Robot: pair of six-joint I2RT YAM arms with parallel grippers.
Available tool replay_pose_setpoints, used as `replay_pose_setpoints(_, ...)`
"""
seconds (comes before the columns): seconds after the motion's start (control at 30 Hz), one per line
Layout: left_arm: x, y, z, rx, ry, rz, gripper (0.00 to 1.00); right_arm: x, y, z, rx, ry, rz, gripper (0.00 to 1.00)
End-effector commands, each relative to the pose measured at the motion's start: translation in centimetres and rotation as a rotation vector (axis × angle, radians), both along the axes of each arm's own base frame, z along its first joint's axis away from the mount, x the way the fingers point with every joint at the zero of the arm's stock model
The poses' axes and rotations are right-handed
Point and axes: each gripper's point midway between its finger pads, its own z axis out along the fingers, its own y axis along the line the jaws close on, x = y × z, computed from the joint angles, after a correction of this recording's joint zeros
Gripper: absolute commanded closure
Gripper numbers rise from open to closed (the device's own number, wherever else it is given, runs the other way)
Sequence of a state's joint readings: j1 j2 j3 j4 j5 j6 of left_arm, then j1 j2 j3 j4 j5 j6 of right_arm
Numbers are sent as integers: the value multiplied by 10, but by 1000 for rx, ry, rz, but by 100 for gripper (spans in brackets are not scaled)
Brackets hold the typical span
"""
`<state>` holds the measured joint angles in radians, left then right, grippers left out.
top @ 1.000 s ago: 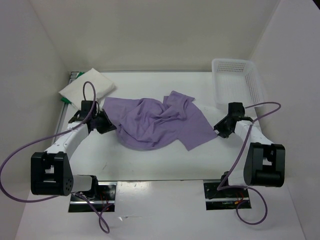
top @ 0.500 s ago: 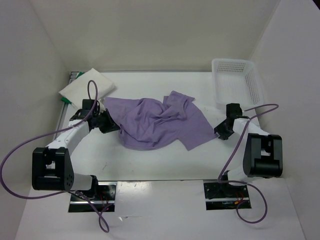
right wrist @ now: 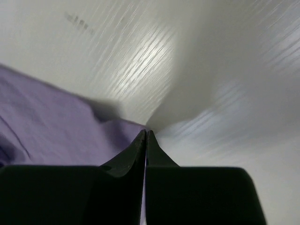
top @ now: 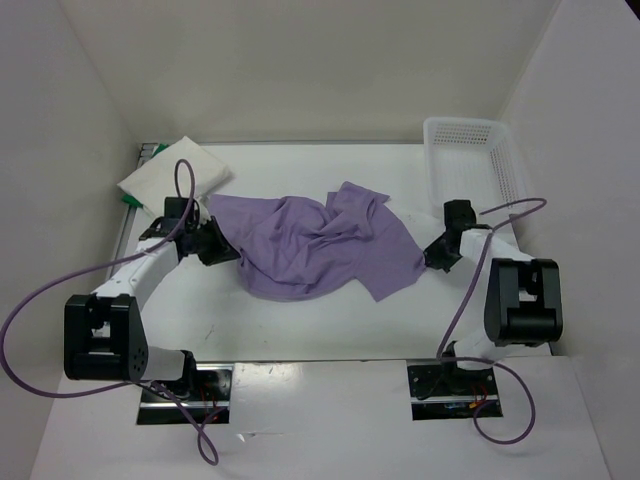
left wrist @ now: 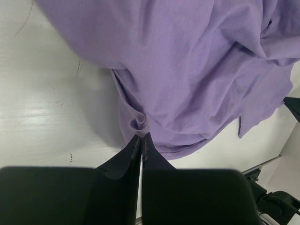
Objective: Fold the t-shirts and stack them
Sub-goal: Flatten out the tshirt
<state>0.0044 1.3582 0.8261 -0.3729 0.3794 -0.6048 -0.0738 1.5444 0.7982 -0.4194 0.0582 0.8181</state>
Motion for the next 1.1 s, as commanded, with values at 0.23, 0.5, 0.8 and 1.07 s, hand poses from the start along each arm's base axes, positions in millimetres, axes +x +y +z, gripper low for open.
replay_pose_setpoints(0.23,66,-5,172,-104,-332,81,100,29,33,283,-177,-540,189,100)
replay_pose_setpoints(0.5,55,67,391,-76,-799,294,100,-43,22,589,-292,-1230,143,100)
replay_pose_setpoints(0.8,36,97,482,-46,-1021,413,100,-65,40,692,-246,-1581,135,100)
replay_pose_setpoints(1.07,104,115,382,-81,-840,436,100,99,94,597,-321,-1306,275,100)
